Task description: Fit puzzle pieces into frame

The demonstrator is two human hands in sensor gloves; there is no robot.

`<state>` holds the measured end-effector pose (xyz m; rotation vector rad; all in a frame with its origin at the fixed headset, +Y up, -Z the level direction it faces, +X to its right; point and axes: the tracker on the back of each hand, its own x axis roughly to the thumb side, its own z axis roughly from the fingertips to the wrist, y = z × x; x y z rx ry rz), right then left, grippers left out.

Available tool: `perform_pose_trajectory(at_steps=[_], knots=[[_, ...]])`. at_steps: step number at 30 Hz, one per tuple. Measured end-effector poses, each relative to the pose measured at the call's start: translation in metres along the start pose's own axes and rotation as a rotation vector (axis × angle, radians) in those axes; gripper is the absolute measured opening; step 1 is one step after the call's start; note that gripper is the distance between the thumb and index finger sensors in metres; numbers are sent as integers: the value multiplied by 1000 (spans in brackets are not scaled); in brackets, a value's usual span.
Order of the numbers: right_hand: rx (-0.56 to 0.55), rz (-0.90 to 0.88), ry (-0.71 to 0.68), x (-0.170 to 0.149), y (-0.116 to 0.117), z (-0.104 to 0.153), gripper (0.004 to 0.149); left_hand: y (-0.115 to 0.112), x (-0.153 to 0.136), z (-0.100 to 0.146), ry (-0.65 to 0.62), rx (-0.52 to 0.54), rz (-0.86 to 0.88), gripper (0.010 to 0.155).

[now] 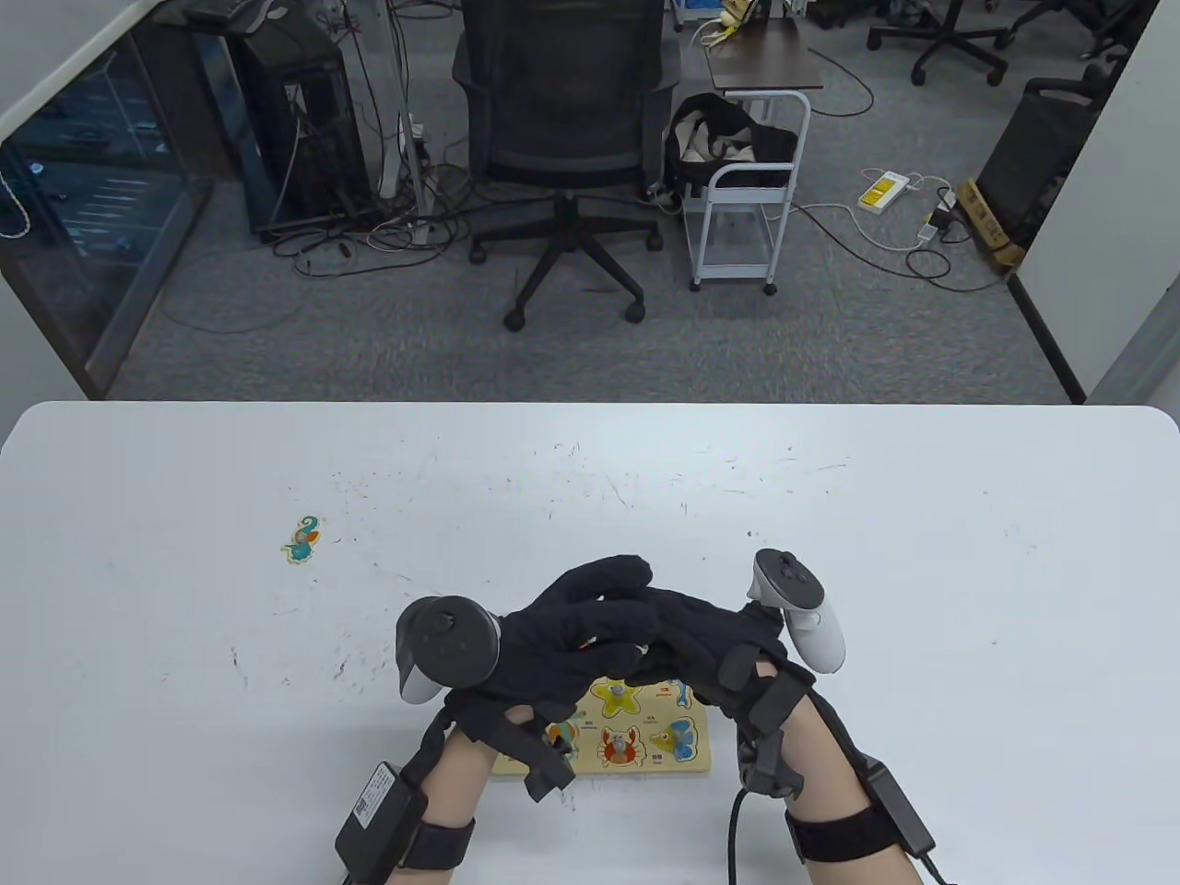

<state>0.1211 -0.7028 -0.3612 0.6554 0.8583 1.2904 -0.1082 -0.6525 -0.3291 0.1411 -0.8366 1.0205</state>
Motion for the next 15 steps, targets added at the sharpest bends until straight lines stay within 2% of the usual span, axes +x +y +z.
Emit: perform_pose_trajectory(at_steps=[5, 9, 12, 15], knots=[[26, -39, -20, -2, -1, -3, 67, -3, -1, -1, -3, -20, -15, 43], [-17, -130, -51, -4, -8, -1, 64, -4, -1, 0, -3, -38, -62, 45], [-46, -119, -57, -4, -12, 2, 61, -5, 1, -1, -15, -67, -132, 47], [-52, -101, -69, -3, -15, 3, 58, -7, 3, -2, -25, -87, -131, 50]])
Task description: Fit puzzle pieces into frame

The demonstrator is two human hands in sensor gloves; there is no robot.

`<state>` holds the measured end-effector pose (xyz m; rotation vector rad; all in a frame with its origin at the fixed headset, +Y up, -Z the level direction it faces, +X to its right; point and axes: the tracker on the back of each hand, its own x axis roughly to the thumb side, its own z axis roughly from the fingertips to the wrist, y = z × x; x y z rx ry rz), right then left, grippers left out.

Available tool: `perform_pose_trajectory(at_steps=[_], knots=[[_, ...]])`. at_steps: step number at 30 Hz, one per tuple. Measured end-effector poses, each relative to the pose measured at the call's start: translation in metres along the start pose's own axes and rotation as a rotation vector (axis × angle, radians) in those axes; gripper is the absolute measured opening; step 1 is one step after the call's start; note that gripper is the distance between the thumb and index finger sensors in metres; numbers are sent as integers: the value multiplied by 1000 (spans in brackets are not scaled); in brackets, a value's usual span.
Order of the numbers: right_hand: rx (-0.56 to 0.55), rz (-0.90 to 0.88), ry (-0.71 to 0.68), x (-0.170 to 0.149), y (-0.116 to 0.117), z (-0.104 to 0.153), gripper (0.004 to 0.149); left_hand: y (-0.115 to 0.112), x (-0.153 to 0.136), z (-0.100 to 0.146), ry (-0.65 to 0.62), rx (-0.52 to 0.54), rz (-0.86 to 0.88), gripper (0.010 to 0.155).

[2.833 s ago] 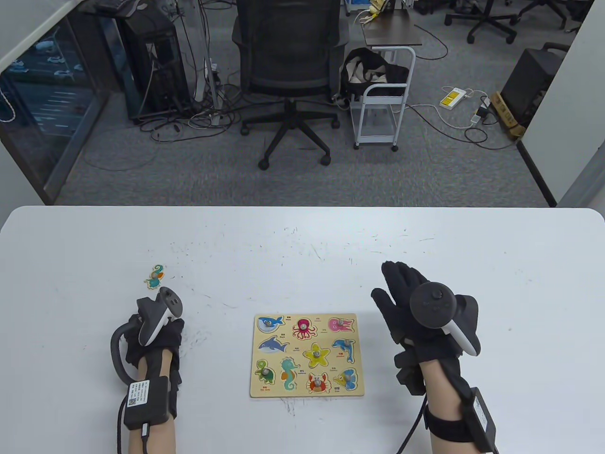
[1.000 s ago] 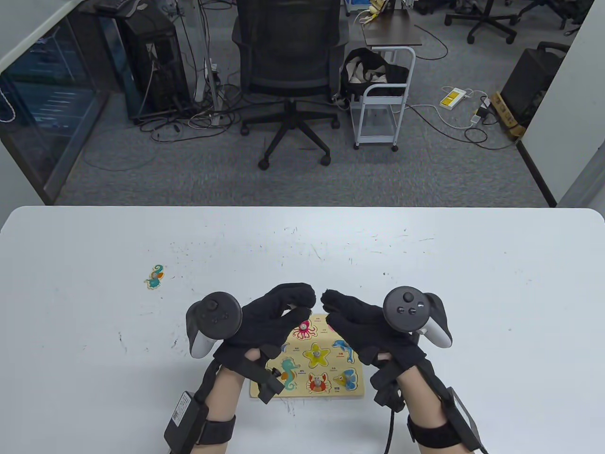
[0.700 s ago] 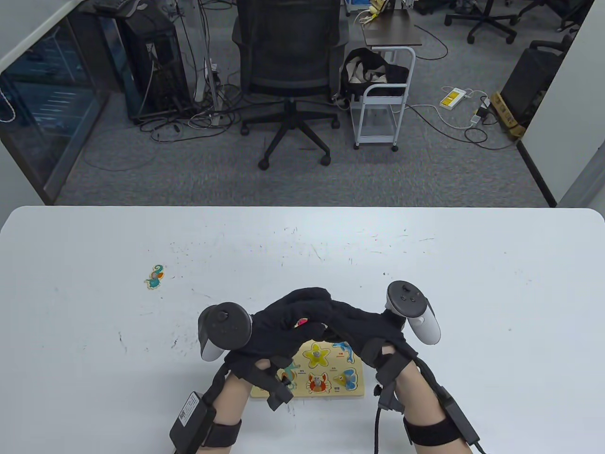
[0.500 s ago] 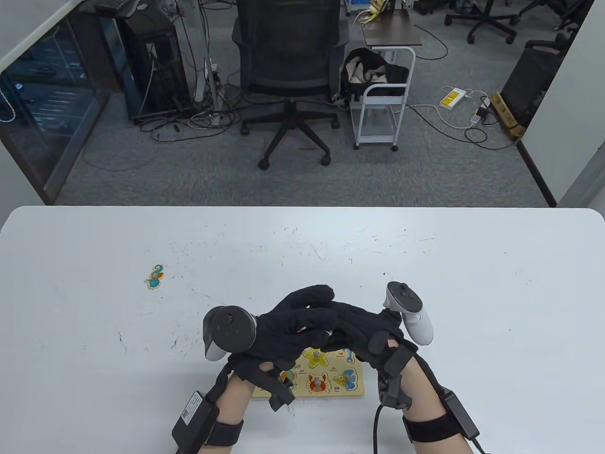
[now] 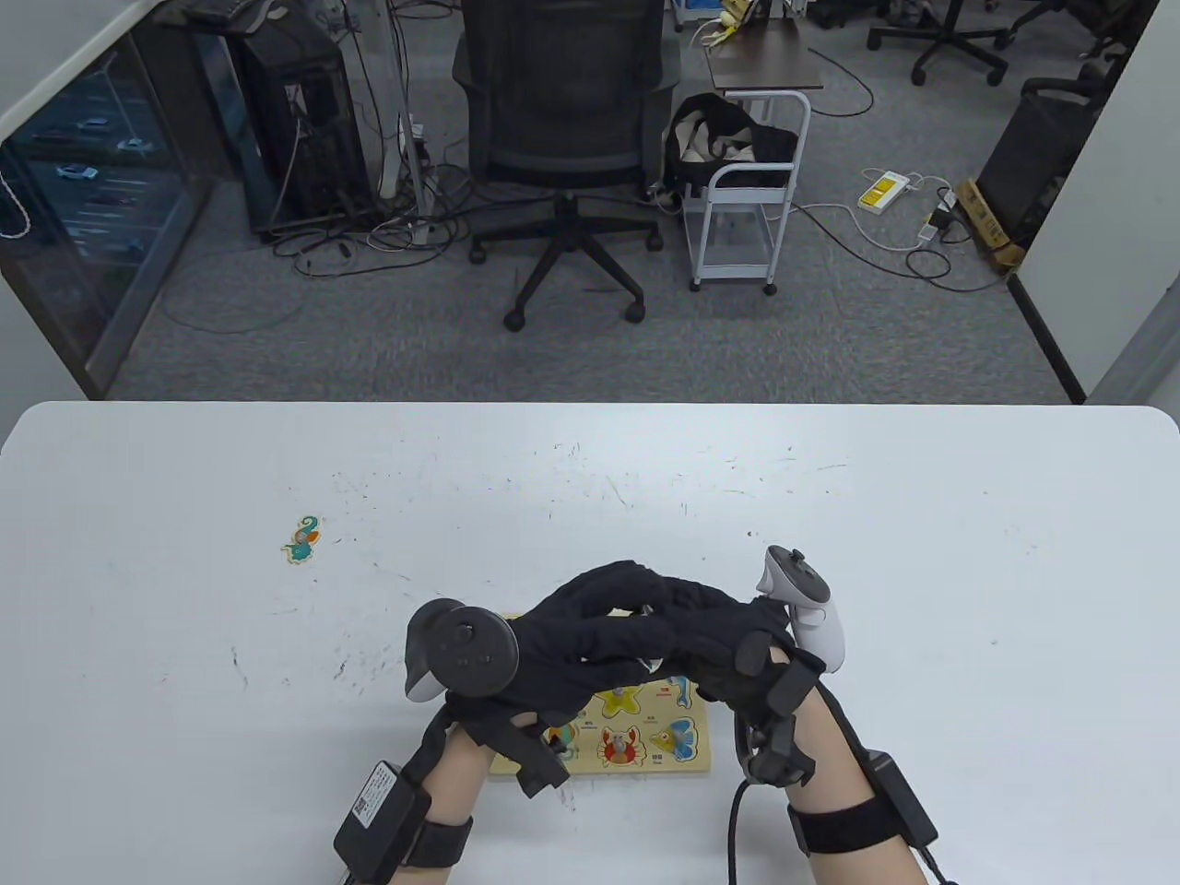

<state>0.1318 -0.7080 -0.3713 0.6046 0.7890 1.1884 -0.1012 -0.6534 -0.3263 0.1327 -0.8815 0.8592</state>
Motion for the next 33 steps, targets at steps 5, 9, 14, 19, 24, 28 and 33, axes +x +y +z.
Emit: perform_pose_trajectory(at_steps=[5, 9, 14, 19, 24, 28, 33], knots=[[-18, 23, -6, 1, -1, 2, 53, 5, 4, 1, -27, -19, -32, 63], [-77, 69, -12, 4, -3, 5, 48, 14, 0, 6, 17, 57, 23, 70], [-266, 240, -1, 15, -5, 17, 47, 23, 4, 10, 128, 194, -95, 66], [-475, 371, 12, 21, -3, 26, 48, 18, 19, 10, 196, 255, -419, 57], [-570, 447, 17, 23, 5, 27, 47, 3, 34, 6, 215, 275, -665, 51], [-622, 552, 27, 27, 16, 26, 48, -7, 39, 3, 228, 275, -758, 50], [-633, 627, 23, 29, 27, 22, 48, -14, 38, 2, 255, 270, -854, 52]])
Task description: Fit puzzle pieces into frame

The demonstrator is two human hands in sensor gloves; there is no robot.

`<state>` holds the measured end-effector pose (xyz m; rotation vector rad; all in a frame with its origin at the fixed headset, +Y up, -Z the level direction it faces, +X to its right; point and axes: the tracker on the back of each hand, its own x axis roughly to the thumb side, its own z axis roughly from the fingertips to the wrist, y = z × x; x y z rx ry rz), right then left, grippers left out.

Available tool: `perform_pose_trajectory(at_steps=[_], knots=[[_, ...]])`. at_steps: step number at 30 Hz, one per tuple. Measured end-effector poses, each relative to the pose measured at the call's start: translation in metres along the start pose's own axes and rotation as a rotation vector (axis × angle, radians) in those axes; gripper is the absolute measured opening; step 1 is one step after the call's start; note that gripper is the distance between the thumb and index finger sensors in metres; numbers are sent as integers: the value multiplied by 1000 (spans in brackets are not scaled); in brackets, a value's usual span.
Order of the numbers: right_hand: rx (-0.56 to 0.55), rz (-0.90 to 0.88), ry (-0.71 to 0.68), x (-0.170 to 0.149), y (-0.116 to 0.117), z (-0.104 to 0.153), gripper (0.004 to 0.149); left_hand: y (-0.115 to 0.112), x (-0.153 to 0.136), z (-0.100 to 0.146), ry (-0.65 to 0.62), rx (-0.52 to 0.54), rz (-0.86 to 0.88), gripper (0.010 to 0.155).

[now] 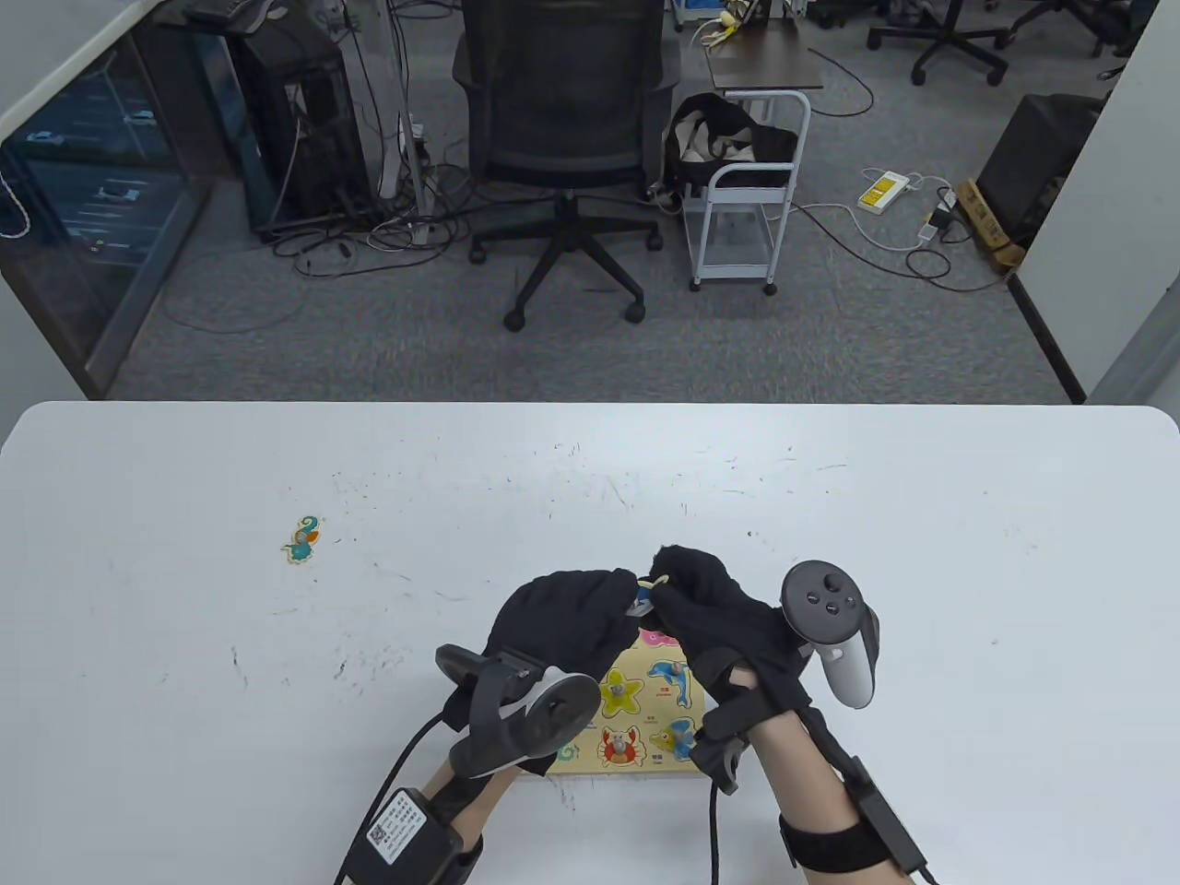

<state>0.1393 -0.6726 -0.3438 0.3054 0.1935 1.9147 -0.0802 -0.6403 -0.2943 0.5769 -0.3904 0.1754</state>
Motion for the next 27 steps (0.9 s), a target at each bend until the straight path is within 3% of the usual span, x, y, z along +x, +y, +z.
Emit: perform_pose_trajectory(at_steps=[8, 17, 23, 27], knots=[[44, -37, -25, 3, 4, 1, 50, -5, -2, -1, 45, -29, -14, 54], [101, -105, -46, 5, 7, 1, 50, -1, -4, 0, 64, 7, -3, 48], [131, -105, -61, 5, 7, 0, 53, 2, -5, 0, 67, 3, 8, 47], [119, -3, -119, 14, 1, 4, 59, 7, -3, -1, 64, -37, -13, 46]])
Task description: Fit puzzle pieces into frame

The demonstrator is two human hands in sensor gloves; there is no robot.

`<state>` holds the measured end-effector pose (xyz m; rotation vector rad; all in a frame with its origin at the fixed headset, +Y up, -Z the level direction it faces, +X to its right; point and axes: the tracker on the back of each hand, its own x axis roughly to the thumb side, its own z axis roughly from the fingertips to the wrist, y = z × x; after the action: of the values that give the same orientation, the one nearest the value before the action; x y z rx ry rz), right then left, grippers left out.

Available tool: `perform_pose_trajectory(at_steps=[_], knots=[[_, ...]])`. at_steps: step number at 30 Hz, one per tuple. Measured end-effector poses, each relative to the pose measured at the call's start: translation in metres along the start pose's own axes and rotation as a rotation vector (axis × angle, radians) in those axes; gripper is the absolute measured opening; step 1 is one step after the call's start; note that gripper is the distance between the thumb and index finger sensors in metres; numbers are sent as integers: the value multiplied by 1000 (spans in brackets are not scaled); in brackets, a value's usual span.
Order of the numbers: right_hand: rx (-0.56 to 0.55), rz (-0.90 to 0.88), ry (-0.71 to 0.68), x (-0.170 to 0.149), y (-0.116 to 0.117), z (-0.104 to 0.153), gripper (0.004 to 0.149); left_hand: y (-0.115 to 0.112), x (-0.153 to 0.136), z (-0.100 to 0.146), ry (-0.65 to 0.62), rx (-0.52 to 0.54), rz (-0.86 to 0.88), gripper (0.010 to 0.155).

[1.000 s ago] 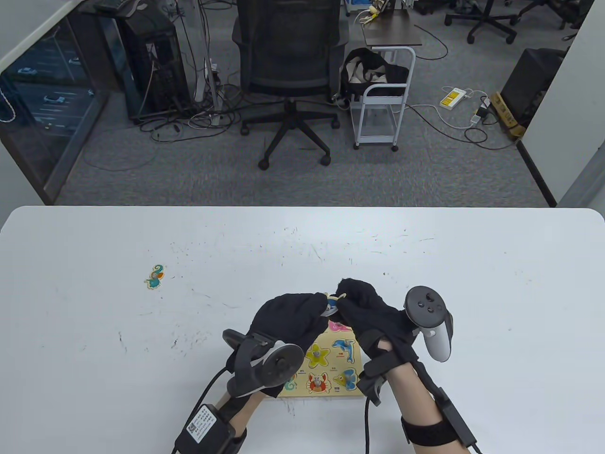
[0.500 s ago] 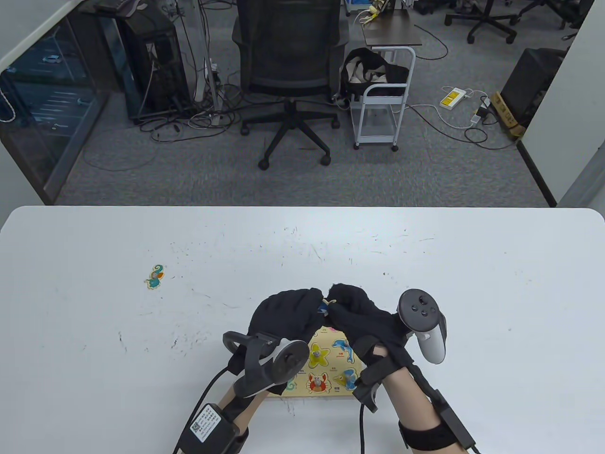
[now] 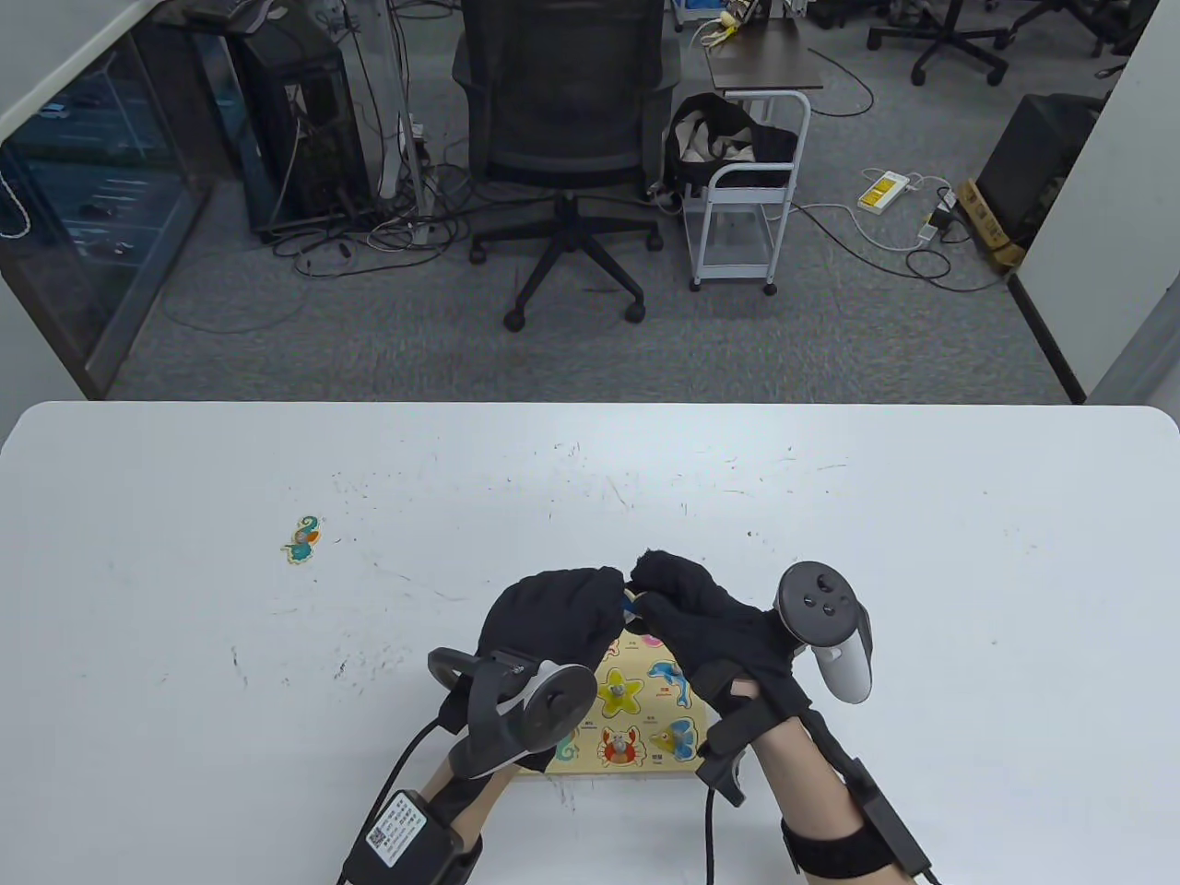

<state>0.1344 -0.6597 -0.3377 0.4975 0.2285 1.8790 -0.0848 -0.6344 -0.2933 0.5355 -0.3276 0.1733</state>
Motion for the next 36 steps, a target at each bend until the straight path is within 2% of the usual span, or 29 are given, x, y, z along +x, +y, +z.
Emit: perform_pose_trajectory(at_steps=[2, 11, 18, 24, 36], knots=[[-13, 82, -8, 5, -4, 3, 60, -1, 0, -1, -2, -61, -5, 46], [-85, 385, 57, 7, -26, 9, 64, -10, -6, -5, 13, -203, -93, 46], [-297, 652, 158, 10, -53, 24, 66, -24, -14, -5, -2, -341, -269, 46], [-390, 720, 221, 10, -66, 33, 65, -44, -19, -4, -8, -445, -382, 46], [-369, 719, 247, 4, -66, 29, 65, -97, -29, 6, -10, -627, -522, 46]])
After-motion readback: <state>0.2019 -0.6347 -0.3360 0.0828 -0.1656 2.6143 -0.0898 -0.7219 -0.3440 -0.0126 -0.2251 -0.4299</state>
